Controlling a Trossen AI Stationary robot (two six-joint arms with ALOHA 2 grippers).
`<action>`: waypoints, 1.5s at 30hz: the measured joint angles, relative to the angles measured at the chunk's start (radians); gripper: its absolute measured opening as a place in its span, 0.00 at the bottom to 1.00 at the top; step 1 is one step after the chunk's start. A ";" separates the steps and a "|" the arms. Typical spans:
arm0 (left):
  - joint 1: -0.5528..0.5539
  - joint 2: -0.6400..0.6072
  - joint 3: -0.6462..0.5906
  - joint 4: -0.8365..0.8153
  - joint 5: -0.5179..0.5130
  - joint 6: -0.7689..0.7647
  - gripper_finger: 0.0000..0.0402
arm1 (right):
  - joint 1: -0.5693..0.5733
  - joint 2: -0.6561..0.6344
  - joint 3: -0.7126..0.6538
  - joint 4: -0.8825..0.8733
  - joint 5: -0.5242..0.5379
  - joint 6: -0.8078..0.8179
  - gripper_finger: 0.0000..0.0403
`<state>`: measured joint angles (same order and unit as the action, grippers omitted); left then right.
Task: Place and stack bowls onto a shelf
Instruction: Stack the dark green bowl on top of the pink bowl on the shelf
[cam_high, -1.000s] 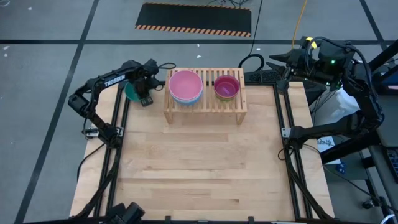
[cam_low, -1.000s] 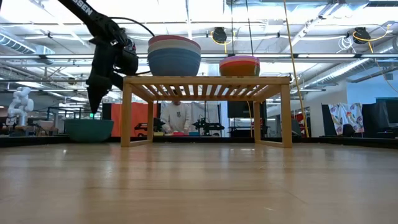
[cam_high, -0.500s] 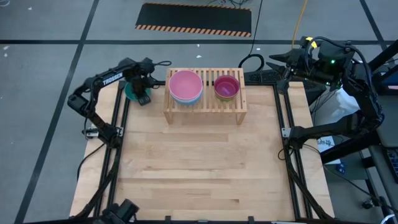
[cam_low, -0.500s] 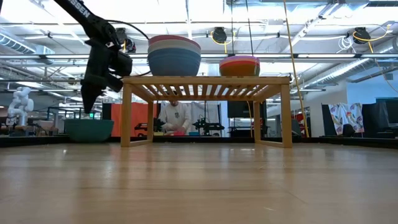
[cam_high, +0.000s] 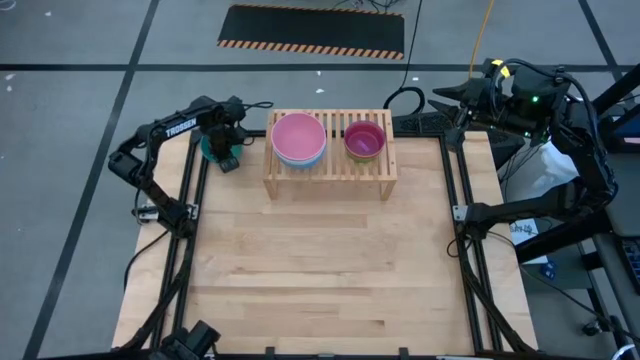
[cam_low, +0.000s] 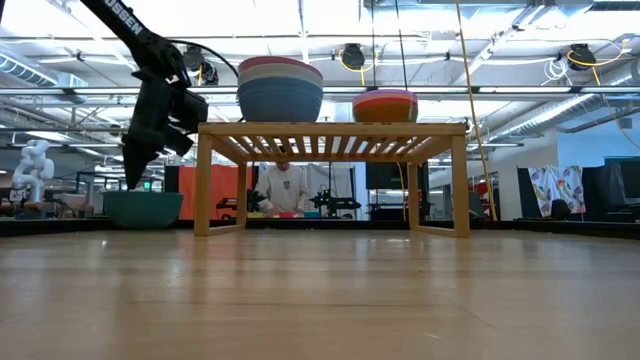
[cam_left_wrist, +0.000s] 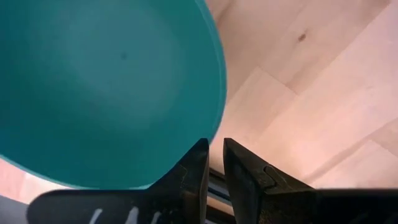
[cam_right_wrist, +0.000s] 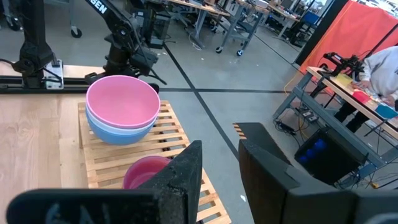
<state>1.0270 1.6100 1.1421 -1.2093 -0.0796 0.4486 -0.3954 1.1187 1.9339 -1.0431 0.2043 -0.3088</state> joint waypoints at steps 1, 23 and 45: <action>0.000 0.000 0.000 0.005 -0.002 0.002 0.14 | 0.000 0.000 0.000 0.000 0.000 0.000 0.25; 0.000 0.000 0.000 0.039 0.027 0.028 0.14 | 0.000 0.000 0.000 0.000 0.000 0.001 0.25; 0.001 0.008 -0.084 0.099 0.027 0.004 0.14 | 0.000 0.000 0.000 0.008 0.000 -0.011 0.25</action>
<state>1.0283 1.6184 1.0581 -1.1102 -0.0526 0.4530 -0.3954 1.1187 1.9339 -1.0355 0.2046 -0.3202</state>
